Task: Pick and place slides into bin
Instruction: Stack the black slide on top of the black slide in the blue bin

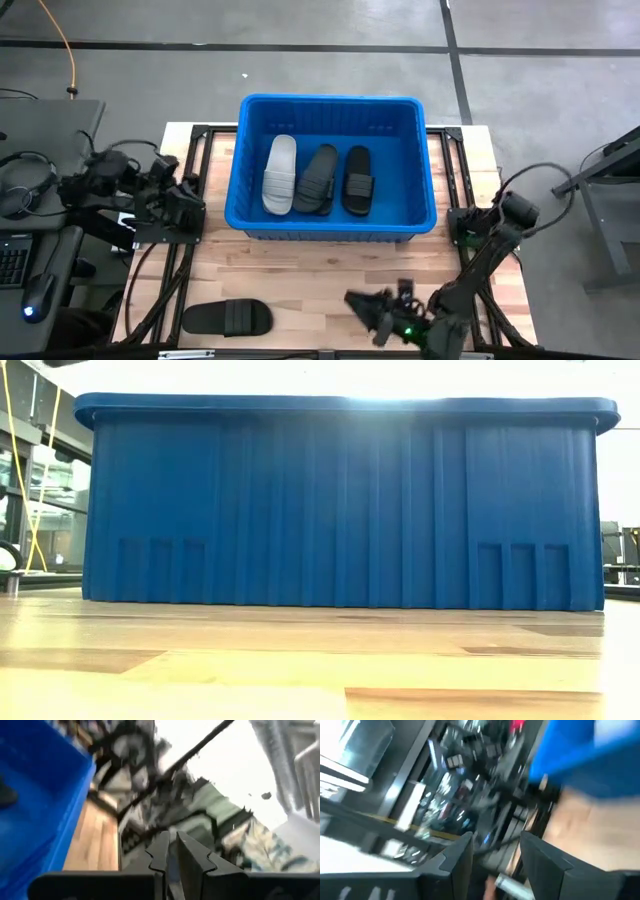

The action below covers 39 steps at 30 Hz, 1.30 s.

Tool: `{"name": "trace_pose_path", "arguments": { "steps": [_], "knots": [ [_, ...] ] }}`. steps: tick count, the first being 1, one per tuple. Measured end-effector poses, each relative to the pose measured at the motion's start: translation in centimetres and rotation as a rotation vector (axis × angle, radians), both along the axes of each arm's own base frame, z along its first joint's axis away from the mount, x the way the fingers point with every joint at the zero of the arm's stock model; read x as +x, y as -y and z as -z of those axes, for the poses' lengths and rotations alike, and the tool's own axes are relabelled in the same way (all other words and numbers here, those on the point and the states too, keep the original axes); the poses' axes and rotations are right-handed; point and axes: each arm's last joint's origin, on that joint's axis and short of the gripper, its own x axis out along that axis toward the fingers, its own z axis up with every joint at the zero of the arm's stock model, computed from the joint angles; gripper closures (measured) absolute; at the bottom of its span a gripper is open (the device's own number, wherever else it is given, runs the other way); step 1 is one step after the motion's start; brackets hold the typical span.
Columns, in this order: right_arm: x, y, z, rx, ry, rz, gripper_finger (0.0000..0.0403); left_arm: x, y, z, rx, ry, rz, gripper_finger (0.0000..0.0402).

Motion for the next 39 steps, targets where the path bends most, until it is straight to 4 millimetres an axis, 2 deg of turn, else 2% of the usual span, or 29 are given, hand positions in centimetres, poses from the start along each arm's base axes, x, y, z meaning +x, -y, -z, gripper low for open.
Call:
{"name": "trace_pose_path", "arguments": {
  "steps": [4,7,12,16,20,24,29,33,37,39],
  "knots": [
    [-1.7,2.2,-4.3,-0.138,-0.042,0.065,0.0249,1.1,0.4,2.8,-0.012,-0.095,0.14,0.0378],
    [-3.1,3.5,-6.8,-0.214,-0.062,0.063,0.0249,1.5,0.7,4.7,-0.098,-0.161,0.245,0.0378],
    [-4.8,5.0,-9.3,-0.287,-0.081,0.065,0.0249,0.9,0.9,4.8,-0.109,-0.132,0.323,0.0378],
    [-5.5,5.6,-10.0,-0.337,-0.134,0.119,0.0249,0.6,0.9,3.5,-0.177,-0.023,0.327,0.0378],
    [-5.8,5.9,-10.1,-0.366,-0.195,0.188,0.0249,1.5,0.9,1.8,-0.191,0.112,0.358,0.0378],
    [-5.9,5.9,-9.9,-0.372,-0.22,0.218,0.0249,3.8,1.6,0.8,-0.235,0.15,0.393,0.0378],
    [-5.8,5.8,-9.5,-0.366,-0.218,0.218,0.0249,7.2,4.4,-2.3,-0.245,0.284,0.484,0.0378],
    [-5.8,5.8,-9.4,-0.366,-0.218,0.217,0.0249,10.3,8.4,-3.6,-0.12,0.234,0.563,0.0378],
    [-5.8,5.8,-9.3,-0.372,-0.222,0.217,0.0249,11.4,11.6,-5.0,-0.035,0.221,0.634,0.0378],
    [-5.8,5.8,-9.3,-0.375,-0.223,0.217,0.0249,11.9,12.8,-4.9,0.018,0.126,0.641,0.0378]
  ]
}}
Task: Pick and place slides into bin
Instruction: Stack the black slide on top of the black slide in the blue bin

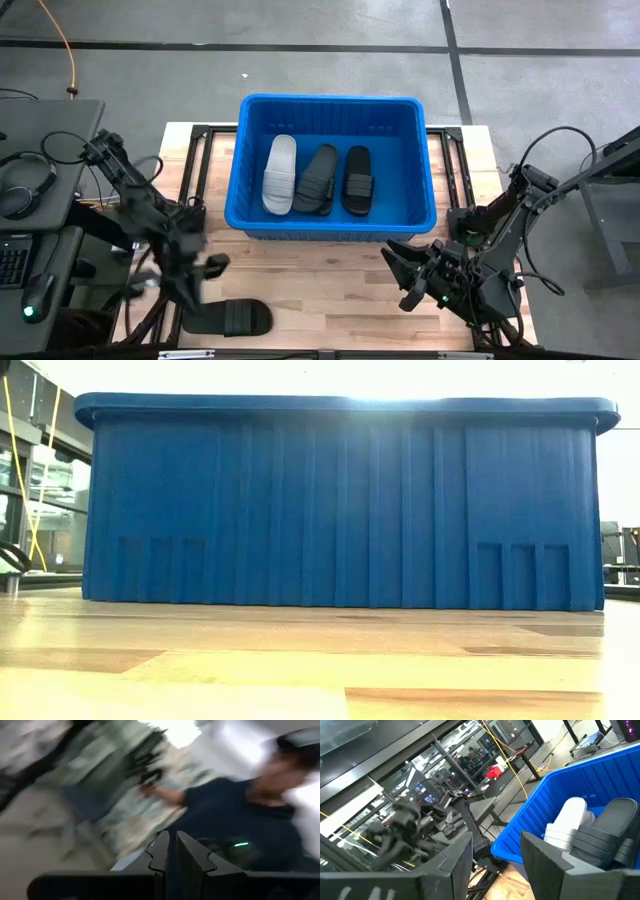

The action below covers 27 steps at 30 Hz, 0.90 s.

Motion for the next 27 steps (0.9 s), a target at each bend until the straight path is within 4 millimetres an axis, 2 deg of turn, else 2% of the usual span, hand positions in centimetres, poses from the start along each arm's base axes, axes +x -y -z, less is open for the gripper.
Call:
{"name": "trace_pose_path", "arguments": {
  "steps": [3,8,12,15,21,27],
  "knots": [
    [0.0,0.0,0.0,-0.016,-0.011,-0.002,0.0249,0.3,1.5,1.5,0.092,-0.187,-0.07,0.0378],
    [-0.7,-0.4,-0.3,-0.064,-0.04,-0.038,0.0249,-1.0,2.9,2.6,0.135,-0.319,-0.312,0.0378],
    [-1.5,-0.8,-0.4,-0.123,-0.076,-0.069,0.0249,-1.5,3.8,3.7,0.083,-0.396,-0.585,0.0378],
    [-2.5,-1.2,-0.7,-0.151,-0.093,-0.096,0.0249,-1.2,4.7,5.6,0.064,-0.476,-0.735,0.0378],
    [-4.6,-1.9,-1.4,-0.188,-0.108,-0.164,0.0249,0.4,7.2,9.9,0.048,-0.624,-0.837,0.0378],
    [-6.1,-1.9,-2.1,-0.219,-0.12,-0.205,0.0249,1.1,8.9,13.3,-0.127,-0.791,-0.924,0.0378]
  ]
}}
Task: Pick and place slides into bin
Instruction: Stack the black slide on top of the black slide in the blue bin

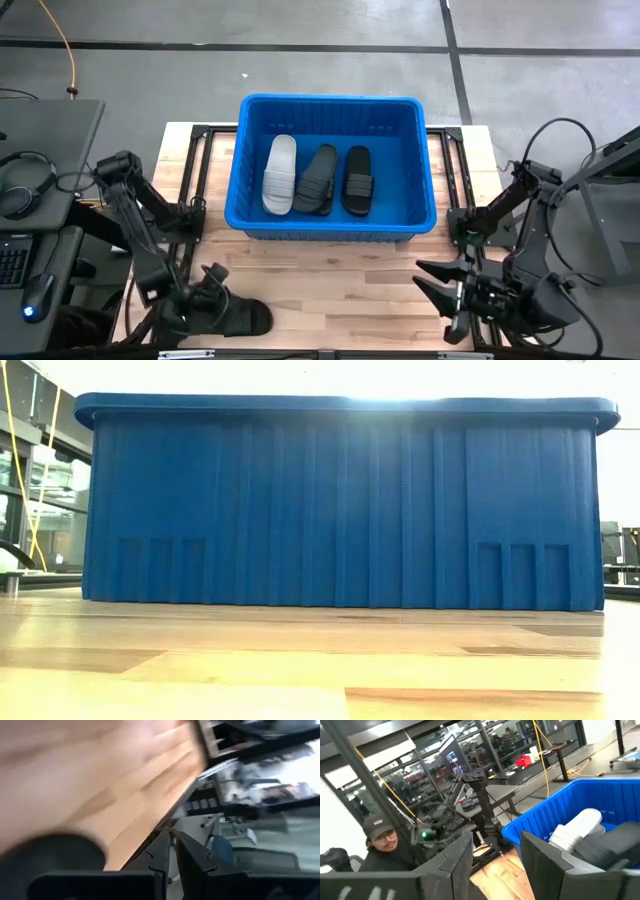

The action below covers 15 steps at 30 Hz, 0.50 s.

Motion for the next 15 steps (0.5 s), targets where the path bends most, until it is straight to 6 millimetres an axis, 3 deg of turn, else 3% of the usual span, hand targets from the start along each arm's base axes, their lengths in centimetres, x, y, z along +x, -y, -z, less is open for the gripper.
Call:
{"name": "trace_pose_path", "arguments": {
  "steps": [3,7,10,15],
  "knots": [
    [-0.4,0.0,-0.2,-0.035,-0.015,-0.012,0.0249,0.1,0.4,2.1,-0.105,-0.09,-0.088,0.0378],
    [-0.7,0.0,-0.3,-0.055,-0.023,-0.02,0.0249,0.5,1.0,3.4,-0.231,-0.152,-0.151,0.0378],
    [-0.7,0.0,-0.3,-0.087,-0.037,-0.02,0.0249,0.9,0.9,3.7,-0.304,-0.22,-0.173,0.0378],
    [-0.5,0.1,-0.3,-0.118,-0.051,-0.013,0.0249,1.2,0.6,3.8,-0.281,-0.217,-0.179,0.0378]
  ]
}}
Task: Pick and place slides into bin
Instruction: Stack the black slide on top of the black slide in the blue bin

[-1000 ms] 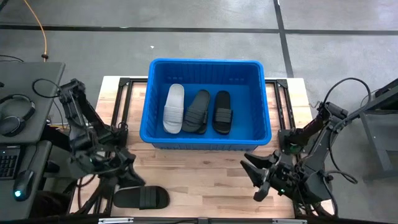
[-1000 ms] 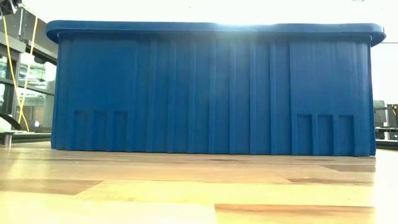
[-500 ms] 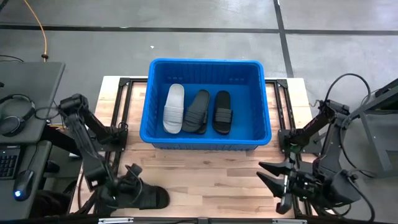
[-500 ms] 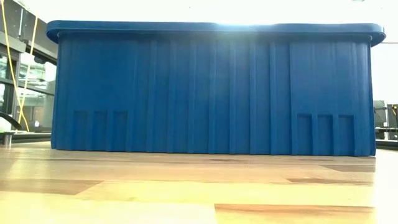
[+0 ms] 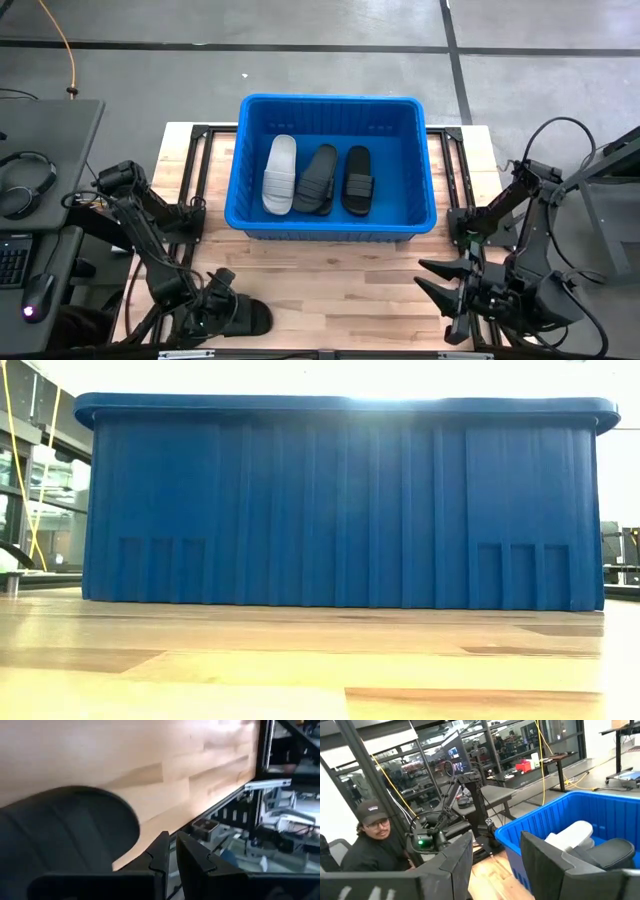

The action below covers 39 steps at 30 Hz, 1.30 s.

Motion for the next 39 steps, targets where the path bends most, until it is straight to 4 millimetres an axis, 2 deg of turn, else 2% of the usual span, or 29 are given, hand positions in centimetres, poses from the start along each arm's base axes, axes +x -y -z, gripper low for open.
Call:
{"name": "trace_pose_path", "arguments": {
  "steps": [2,5,9,12,17,20,24,32,39],
  "knots": [
    [0.1,0.0,0.0,-0.012,-0.003,-0.002,0.0249,-0.1,0.0,0.1,0.019,-0.015,0.021,0.0378],
    [0.1,0.0,0.0,-0.033,-0.012,-0.002,0.0249,-0.6,-0.2,0.5,-0.008,-0.149,0.074,0.0376],
    [0.1,0.0,0.0,-0.049,-0.02,0.001,0.0249,-1.0,-0.6,0.7,-0.018,-0.199,0.025,0.0351],
    [0.1,0.0,0.0,-0.057,-0.024,0.002,0.0249,-1.1,-0.8,0.3,-0.014,-0.176,0.024,0.0314],
    [0.1,0.0,0.0,-0.062,-0.027,0.004,0.0249,-1.9,-1.3,-0.1,-0.077,-0.351,0.115,0.0231],
    [0.1,0.0,0.2,-0.082,-0.036,0.003,0.0249,-2.2,-1.5,-0.7,-0.09,-0.385,0.123,0.0182],
    [0.1,0.0,0.2,-0.089,-0.039,0.003,0.0249,-2.5,-1.7,-0.8,-0.086,-0.455,0.133,0.0142],
    [0.1,-0.1,0.3,-0.096,-0.041,0.0,0.0249,-2.3,-0.6,0.8,-0.12,-0.557,0.144,0.0133],
    [0.1,-0.1,0.3,-0.098,-0.042,0.0,0.0249,-0.8,0.8,2.0,-0.117,-0.393,0.111,0.0158]
  ]
}}
